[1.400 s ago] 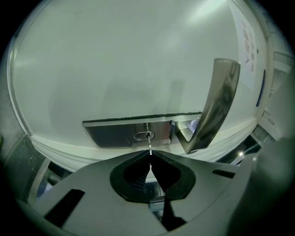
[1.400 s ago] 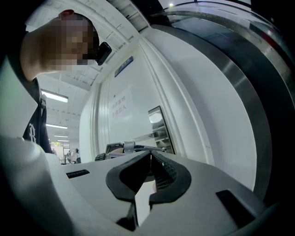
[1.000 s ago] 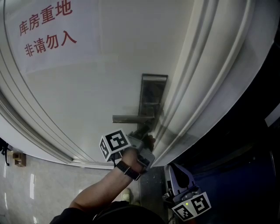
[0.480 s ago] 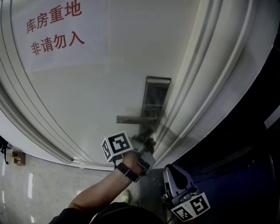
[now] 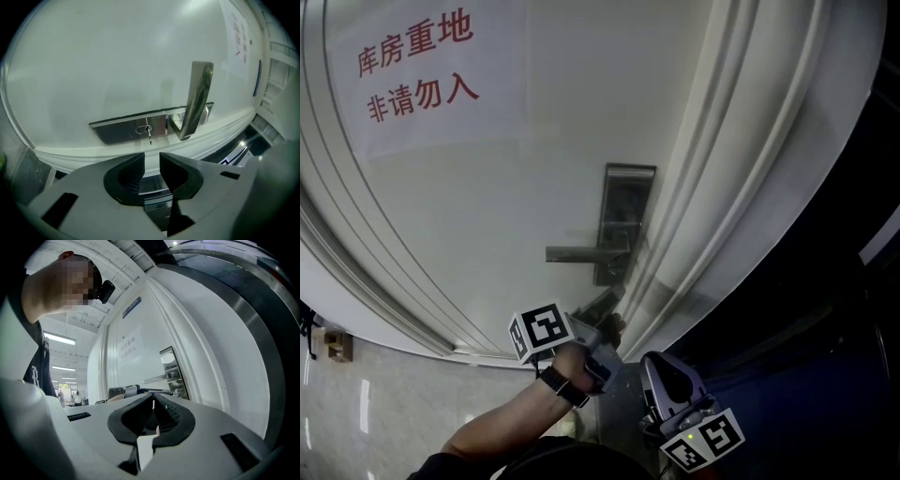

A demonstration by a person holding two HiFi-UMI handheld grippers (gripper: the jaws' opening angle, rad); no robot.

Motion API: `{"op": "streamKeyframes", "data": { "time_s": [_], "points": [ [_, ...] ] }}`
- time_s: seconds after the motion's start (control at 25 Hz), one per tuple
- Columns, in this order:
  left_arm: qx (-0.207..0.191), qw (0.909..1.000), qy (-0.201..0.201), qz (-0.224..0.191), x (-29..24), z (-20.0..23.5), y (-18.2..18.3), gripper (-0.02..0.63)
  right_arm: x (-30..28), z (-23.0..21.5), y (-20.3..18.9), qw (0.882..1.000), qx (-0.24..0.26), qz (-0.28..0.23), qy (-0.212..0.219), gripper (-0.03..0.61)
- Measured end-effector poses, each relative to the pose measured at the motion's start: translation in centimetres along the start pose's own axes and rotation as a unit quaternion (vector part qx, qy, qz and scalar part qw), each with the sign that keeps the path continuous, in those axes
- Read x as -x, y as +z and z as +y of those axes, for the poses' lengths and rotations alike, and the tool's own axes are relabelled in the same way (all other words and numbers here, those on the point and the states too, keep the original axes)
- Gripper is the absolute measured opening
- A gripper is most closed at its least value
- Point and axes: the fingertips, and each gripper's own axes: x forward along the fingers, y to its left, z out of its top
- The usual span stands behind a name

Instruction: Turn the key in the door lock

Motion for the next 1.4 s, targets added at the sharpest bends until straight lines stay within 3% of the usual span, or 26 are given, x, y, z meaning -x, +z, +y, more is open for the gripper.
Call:
{"op": "streamKeyframes", "data": {
  "time_s": [0.32,0.72,1.16,1.4],
  "points": [
    [-0.006,0.9998,-0.003,0.021,2.4,-0.2,-2.3,0.017,-0.2,0.9,-0.7,1.000,-0.010,0.016,0.006,0.015],
    [0.001,0.9988,-0.038,0.032,5.4,-2.2,-5.1,0.012,0.4,1.5,-0.6,1.000,-0.011,0.020,0.010,0.015],
    [-0.099,0.9935,-0.043,0.036,7.7,-3.0,-7.3,0.005,0.9,2.1,-0.9,0.999,-0.008,0.029,0.009,0.014],
    [-0.118,0.9907,-0.059,0.033,7.9,-4.1,-7.3,0.005,0.8,2.7,-1.0,0.999,-0.005,0.031,0.015,0.014]
  ]
}}
